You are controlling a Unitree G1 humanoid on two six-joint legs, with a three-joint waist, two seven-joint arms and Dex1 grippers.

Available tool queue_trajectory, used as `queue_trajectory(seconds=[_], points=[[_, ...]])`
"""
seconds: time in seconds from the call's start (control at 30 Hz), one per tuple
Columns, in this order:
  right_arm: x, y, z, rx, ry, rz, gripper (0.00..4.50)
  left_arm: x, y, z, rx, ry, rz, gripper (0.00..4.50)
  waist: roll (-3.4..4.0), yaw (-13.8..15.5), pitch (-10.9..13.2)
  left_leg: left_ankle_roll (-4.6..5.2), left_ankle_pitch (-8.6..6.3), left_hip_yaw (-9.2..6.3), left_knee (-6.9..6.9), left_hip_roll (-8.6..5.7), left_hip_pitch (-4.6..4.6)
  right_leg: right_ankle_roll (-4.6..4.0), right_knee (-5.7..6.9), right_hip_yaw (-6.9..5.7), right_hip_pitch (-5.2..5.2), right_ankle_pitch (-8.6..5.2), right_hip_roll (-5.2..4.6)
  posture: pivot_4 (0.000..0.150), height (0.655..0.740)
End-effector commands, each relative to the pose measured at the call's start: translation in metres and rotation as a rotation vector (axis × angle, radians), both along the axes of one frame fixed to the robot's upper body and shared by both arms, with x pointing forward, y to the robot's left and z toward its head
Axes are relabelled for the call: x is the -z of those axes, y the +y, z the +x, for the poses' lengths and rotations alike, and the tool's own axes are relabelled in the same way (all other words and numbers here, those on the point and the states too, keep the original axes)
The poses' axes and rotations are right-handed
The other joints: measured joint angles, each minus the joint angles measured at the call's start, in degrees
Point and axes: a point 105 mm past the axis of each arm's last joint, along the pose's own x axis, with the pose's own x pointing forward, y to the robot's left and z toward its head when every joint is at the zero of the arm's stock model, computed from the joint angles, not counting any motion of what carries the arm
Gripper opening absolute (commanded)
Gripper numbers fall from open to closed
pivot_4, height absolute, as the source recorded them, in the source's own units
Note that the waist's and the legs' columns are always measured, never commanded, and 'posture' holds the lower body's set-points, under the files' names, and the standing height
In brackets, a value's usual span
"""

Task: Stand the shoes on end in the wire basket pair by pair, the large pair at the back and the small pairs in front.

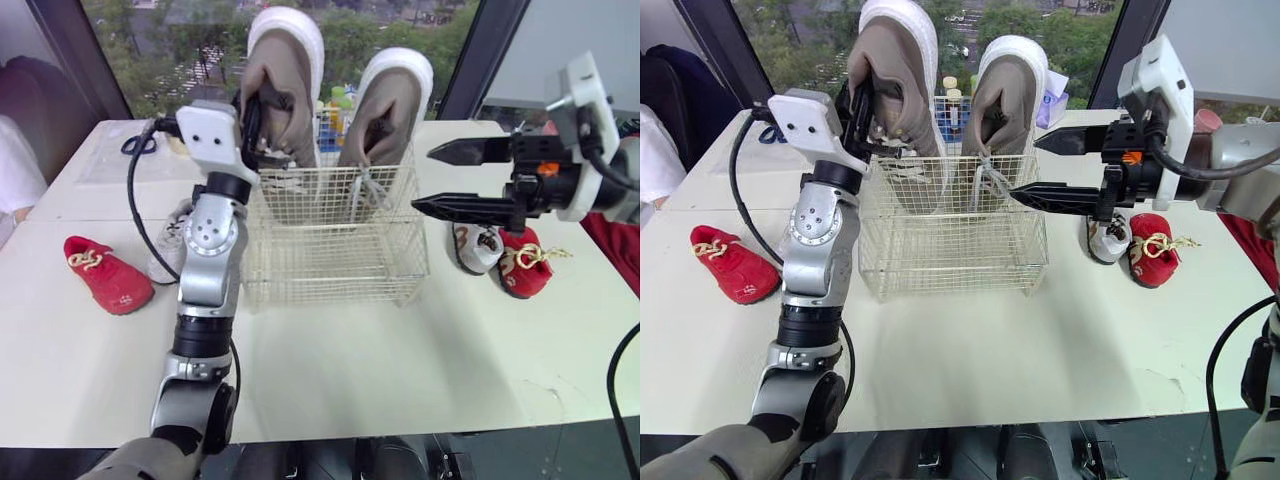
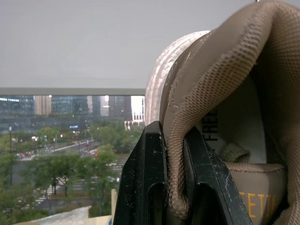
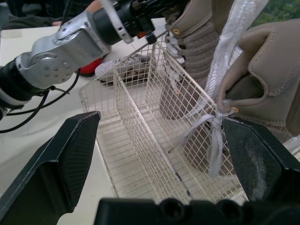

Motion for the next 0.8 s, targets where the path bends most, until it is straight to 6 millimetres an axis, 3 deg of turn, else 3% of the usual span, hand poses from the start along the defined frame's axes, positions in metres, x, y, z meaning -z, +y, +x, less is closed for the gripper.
queue_trajectory(seconds=[0.03,0.13,0.3,0.47,0.57,0.67,0.8], points=[[-0.007,0.001,-0.001,-0.009,-0.04,0.017,4.5,0.008,-0.006,-0.006,0.041,0.043,0.054,0.02,0.01,-0.01,-0.01,0.0,0.0,0.0,0.0,0.0,0.01,0.0,0.01,0.0,0.0,0.0,0.0,0.15,0.74],[-0.003,0.0,0.002,-0.007,-0.026,0.02,4.5,0.016,-0.002,-0.01,0.052,0.083,0.046,1.16,0.03,0.06,-0.02,0.0,0.0,0.0,0.0,0.01,0.01,0.0,0.01,-0.01,0.01,0.0,0.0,0.15,0.74],[0.005,-0.007,0.014,0.054,-0.016,0.073,4.5,0.012,0.004,-0.026,0.145,0.146,0.181,3.58,0.05,0.1,0.0,-0.01,-0.02,-0.01,0.02,0.01,-0.02,-0.02,0.01,-0.01,-0.01,-0.01,0.0,0.15,0.74],[0.034,-0.035,0.037,0.23,0.004,0.102,4.5,0.002,0.038,-0.044,0.282,0.275,0.207,3.58,0.05,0.02,0.0,-0.04,-0.03,-0.02,0.02,0.0,-0.01,-0.02,-0.01,-0.02,-0.01,-0.02,0.01,0.15,0.74],[0.034,-0.059,0.059,0.395,-0.081,0.243,4.5,0.003,0.058,-0.062,0.444,0.391,0.123,3.58,0.07,-0.36,0.01,-0.4,0.2,-0.01,0.01,0.0,0.01,-0.01,0.02,-0.01,-0.02,-0.03,0.07,0.15,0.74],[0.03,-0.082,0.07,0.545,-0.192,0.363,4.5,0.015,0.048,-0.086,0.64,0.497,0.118,3.58,0.16,-0.58,0.03,-0.45,0.25,-0.01,-0.02,-0.02,0.02,0.05,0.05,0.0,0.0,-0.05,0.16,0.15,0.74],[0.048,-0.103,0.072,0.709,-0.212,0.424,4.5,0.036,0.017,-0.114,0.877,0.605,0.152,3.58,0.16,0.05,0.03,-0.48,0.26,-0.02,0.0,-0.06,0.06,0.09,0.06,0.01,0.13,-0.07,0.18,0.15,0.74]])
